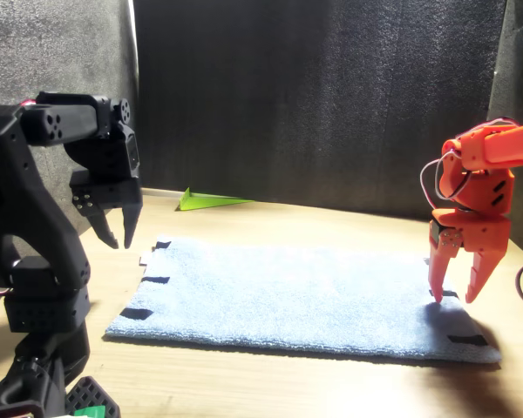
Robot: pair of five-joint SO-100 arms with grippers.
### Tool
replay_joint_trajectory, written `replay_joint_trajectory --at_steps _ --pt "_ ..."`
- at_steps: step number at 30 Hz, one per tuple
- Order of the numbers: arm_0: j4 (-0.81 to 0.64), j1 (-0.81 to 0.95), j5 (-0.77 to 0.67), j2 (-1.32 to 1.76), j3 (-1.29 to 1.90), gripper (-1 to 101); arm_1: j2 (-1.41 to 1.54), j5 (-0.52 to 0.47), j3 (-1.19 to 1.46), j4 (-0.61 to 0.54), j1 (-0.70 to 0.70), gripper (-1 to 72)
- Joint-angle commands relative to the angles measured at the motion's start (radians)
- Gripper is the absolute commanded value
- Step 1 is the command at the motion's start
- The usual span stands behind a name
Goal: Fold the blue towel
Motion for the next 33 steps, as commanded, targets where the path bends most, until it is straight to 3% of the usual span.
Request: replay_joint_trajectory --at_steps 1,9,11,12,15,20,33 --pt "0.009 0.012 0.015 0.031 0.005 7 -0.003 0.008 -0.034 0.012 -0.008 21.4" --pt "0.012 0.029 0.031 0.037 0.000 7 -0.103 0.005 -0.034 -0.037 -0.021 19.3" --pt "0.012 0.037 0.037 0.037 0.005 7 -0.135 -0.003 -0.035 -0.048 -0.008 14.0" --pt "0.012 0.040 0.041 0.037 0.008 7 -0.155 -0.008 -0.043 -0.048 0.003 7.6" --pt "0.006 0.048 0.049 0.038 0.015 7 -0.213 0.015 -0.106 0.005 0.017 0.2" --pt "0.000 0.048 0.051 0.044 0.034 6 -0.160 0.002 -0.160 0.072 0.043 0.1" --pt "-0.032 0.038 0.058 0.124 0.120 6 -0.181 0.026 -0.433 0.383 0.230 0.0"
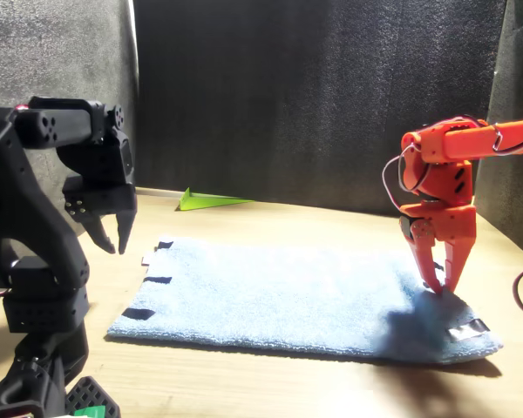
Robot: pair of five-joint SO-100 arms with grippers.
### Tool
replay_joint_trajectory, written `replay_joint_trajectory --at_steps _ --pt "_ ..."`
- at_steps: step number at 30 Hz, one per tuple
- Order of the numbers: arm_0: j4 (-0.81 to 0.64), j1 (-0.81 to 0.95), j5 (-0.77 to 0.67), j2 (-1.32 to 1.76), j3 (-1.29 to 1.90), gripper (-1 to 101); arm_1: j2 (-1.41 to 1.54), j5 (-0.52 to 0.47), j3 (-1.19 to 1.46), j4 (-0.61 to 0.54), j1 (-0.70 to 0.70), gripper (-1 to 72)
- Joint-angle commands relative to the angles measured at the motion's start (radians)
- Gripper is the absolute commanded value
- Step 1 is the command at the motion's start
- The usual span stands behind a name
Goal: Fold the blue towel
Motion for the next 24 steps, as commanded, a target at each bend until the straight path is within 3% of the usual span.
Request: replay_joint_trajectory --at_steps 1,12,24 --pt "0.003 0.009 0.008 0.054 0.031 6 0.012 0.003 -0.110 0.095 0.057 0.0" --pt "-0.048 -0.003 0.009 0.104 0.126 6 -0.058 -0.052 -0.304 0.143 0.164 0.0" --pt "-0.103 0.015 0.021 0.184 0.241 8 -0.192 -0.114 -0.416 0.143 0.413 0.0"
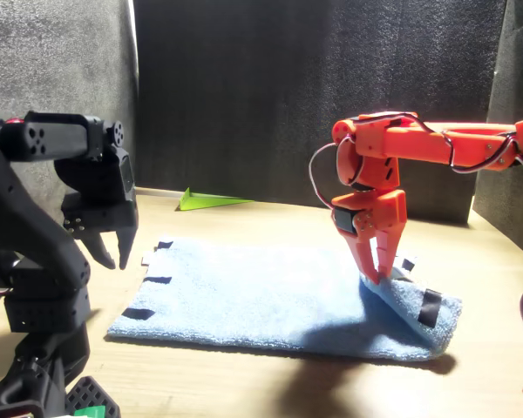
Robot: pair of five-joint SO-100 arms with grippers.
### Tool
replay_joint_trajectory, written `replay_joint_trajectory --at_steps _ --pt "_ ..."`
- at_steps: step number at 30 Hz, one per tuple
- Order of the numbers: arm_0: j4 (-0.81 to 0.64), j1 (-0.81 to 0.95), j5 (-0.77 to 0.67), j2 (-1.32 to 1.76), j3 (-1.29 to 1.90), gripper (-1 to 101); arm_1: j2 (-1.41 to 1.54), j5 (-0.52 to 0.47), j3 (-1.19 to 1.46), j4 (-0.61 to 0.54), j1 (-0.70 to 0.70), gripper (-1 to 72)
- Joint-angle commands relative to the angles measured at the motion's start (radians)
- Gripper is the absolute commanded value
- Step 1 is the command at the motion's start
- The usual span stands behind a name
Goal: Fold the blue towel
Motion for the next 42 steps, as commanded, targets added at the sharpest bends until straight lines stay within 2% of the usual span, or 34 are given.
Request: replay_joint_trajectory --at_steps 1,10,25,42 --pt "-0.020 0.031 0.021 0.040 0.021 8 0.012 -0.015 -0.051 0.020 0.046 0.0" --pt "-0.129 0.006 0.002 0.018 0.097 10 -0.003 -0.129 -0.267 0.023 0.032 -0.1" --pt "-0.170 -0.014 0.012 0.089 0.161 11 -0.236 -0.276 -0.531 0.025 0.038 -0.3" --pt "-0.189 -0.032 0.026 0.067 0.166 11 -0.391 -0.387 -0.594 0.025 0.216 0.0"
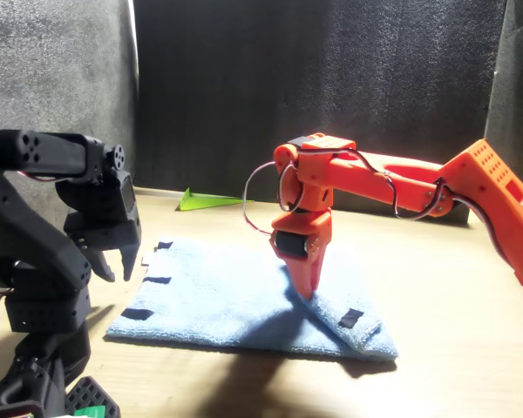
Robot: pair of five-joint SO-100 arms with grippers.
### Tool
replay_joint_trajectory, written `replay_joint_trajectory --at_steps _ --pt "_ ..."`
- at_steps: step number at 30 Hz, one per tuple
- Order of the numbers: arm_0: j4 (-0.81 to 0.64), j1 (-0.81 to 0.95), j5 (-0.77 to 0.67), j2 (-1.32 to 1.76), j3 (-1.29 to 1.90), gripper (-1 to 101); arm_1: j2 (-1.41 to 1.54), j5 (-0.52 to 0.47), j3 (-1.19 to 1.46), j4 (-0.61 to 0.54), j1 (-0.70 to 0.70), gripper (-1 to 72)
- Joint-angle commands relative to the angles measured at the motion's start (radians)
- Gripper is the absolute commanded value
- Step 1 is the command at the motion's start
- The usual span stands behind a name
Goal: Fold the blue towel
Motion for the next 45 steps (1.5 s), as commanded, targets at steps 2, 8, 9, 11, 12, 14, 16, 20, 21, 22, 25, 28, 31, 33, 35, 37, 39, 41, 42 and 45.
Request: replay_joint_trajectory --at_steps 2,8,9,11,12,14,16,20,21,22,25,28,31,33,35,37,39,41,42,45 --pt "0.003 0.008 0.018 0.017 -0.005 11 0.017 -0.029 -0.081 0.025 0.052 6.5" --pt "0.002 0.002 0.026 0.009 -0.008 11 0.054 -0.074 -0.124 0.025 0.067 13.0" --pt "0.002 0.002 0.026 0.005 -0.011 11 0.066 -0.077 -0.124 0.025 0.069 13.5" --pt "0.002 0.000 0.028 -0.009 -0.017 11 0.094 -0.083 -0.124 0.025 0.069 14.0" --pt "0.002 0.000 0.029 -0.017 -0.021 10 0.110 -0.083 -0.124 0.025 0.066 14.1" --pt "0.003 0.000 0.029 -0.025 -0.026 10 0.150 -0.084 -0.120 0.025 0.064 14.5" --pt "0.003 -0.002 0.031 -0.028 -0.028 10 0.192 -0.083 -0.110 0.026 0.058 14.6" --pt "0.003 -0.003 0.032 -0.035 -0.032 10 0.285 -0.075 -0.100 0.026 0.040 14.5" --pt "0.003 -0.003 0.032 -0.037 -0.032 10 0.313 -0.074 -0.083 0.026 0.032 14.4" --pt "0.005 -0.002 0.032 -0.035 -0.032 10 0.336 -0.067 -0.060 0.026 0.025 14.3" --pt "0.005 0.003 0.020 -0.018 -0.025 11 0.368 -0.009 0.028 0.026 -0.038 13.5" --pt "0.003 0.009 0.008 -0.015 -0.026 15 0.373 0.055 0.078 0.023 -0.135 13.9" --pt "0.011 0.009 0.005 -0.091 -0.071 15 0.382 0.089 0.118 0.023 -0.193 14.5" --pt "0.025 0.009 0.005 -0.149 -0.106 14 0.370 0.094 0.137 0.021 -0.201 14.5" --pt "0.031 0.009 0.008 -0.172 -0.121 13 0.348 0.089 0.137 0.021 -0.193 14.4" --pt "0.028 0.006 0.008 -0.152 -0.106 13 0.330 0.078 0.123 0.021 -0.176 14.3" --pt "0.021 0.003 0.008 -0.114 -0.081 13 0.325 0.067 0.120 0.021 -0.160 14.1" --pt "0.014 0.005 0.005 -0.075 -0.060 14 0.328 0.067 0.120 0.021 -0.144 13.9" --pt "0.014 0.006 0.003 -0.063 -0.055 15 0.334 0.074 0.120 0.021 -0.141 13.8" --pt "0.032 0.005 0.003 -0.048 -0.075 19 0.359 0.087 0.143 0.021 -0.143 13.5"
